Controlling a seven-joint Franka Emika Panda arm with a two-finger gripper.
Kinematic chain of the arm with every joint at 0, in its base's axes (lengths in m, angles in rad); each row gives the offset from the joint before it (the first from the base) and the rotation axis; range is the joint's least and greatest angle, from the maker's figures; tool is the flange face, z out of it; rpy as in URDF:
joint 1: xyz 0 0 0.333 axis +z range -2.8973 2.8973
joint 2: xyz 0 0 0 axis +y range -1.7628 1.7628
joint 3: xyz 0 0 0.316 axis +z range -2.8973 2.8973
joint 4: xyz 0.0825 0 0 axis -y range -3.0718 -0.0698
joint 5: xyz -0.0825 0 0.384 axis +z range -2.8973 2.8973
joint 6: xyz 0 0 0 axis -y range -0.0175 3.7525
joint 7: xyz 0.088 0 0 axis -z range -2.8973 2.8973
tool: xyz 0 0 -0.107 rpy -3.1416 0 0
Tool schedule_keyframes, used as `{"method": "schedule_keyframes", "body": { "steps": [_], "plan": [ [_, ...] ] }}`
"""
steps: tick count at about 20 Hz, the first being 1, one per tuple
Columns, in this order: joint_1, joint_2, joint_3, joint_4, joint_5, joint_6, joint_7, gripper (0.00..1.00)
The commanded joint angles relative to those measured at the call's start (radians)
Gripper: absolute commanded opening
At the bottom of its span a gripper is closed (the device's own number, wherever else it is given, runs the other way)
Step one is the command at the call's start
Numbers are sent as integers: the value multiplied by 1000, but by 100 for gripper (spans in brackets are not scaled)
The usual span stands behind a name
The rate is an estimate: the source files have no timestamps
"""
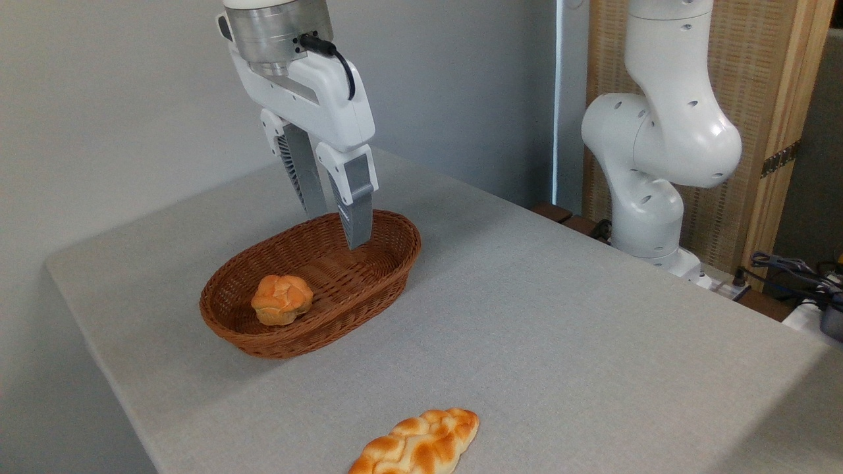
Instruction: Put bread into the basket
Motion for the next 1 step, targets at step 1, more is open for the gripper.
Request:
{"method": "schedule_keyframes", "body": {
  "steps": [1],
  "plan": [
    [-3,10,9,28,-6,-16,10,100]
  ]
}}
